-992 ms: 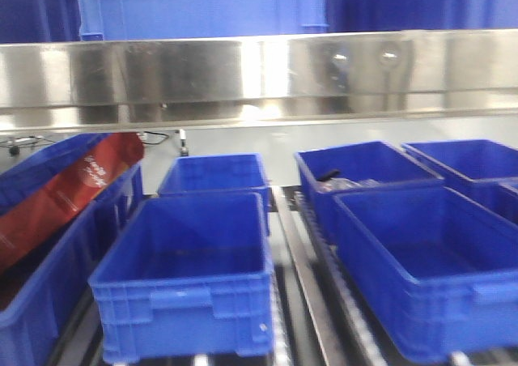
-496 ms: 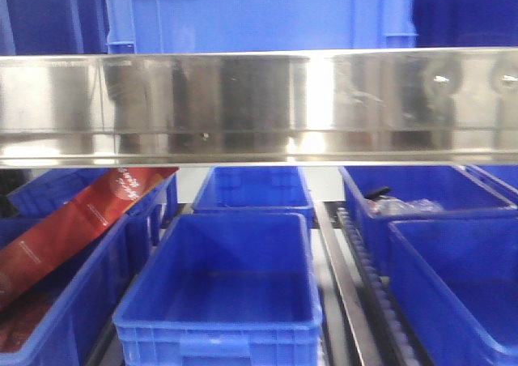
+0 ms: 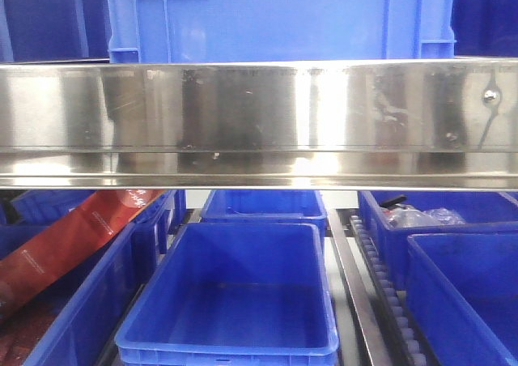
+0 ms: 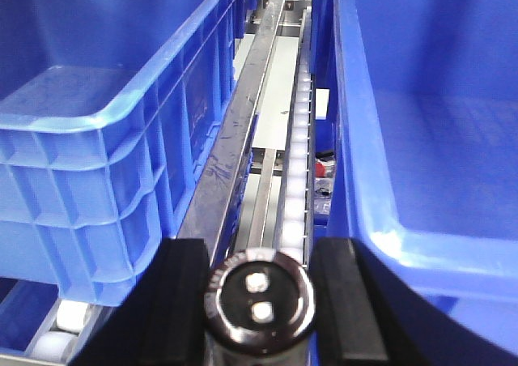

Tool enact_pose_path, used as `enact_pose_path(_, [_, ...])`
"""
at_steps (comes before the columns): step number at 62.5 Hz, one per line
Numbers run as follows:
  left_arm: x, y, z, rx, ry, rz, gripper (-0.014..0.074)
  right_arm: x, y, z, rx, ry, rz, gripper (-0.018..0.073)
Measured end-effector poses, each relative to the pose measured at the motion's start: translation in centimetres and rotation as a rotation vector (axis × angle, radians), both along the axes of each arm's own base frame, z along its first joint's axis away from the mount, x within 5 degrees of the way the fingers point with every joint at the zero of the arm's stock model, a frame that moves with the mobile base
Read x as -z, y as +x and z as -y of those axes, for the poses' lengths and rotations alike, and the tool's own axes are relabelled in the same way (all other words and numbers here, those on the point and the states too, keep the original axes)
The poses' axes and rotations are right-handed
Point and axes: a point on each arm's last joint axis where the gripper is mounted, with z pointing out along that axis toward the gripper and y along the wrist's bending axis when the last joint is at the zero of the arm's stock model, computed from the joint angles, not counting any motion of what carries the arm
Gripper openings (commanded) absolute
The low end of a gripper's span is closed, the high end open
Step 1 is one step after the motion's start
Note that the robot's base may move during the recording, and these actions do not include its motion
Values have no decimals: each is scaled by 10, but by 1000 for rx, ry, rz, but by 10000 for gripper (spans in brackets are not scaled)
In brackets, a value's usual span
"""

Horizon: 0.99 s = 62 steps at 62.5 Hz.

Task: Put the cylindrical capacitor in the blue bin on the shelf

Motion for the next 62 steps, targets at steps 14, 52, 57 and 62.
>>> enact_pose_path(14, [0, 0, 0, 0, 0, 0, -111, 0, 0, 0, 0, 0, 0, -162])
enact_pose_path(52, [0, 0, 0, 0, 0, 0, -111, 0, 0, 0, 0, 0, 0, -162])
enact_pose_path(57, [0, 0, 0, 0, 0, 0, -111, 0, 0, 0, 0, 0, 0, -162])
enact_pose_path(62, [0, 0, 0, 0, 0, 0, -111, 0, 0, 0, 0, 0, 0, -162])
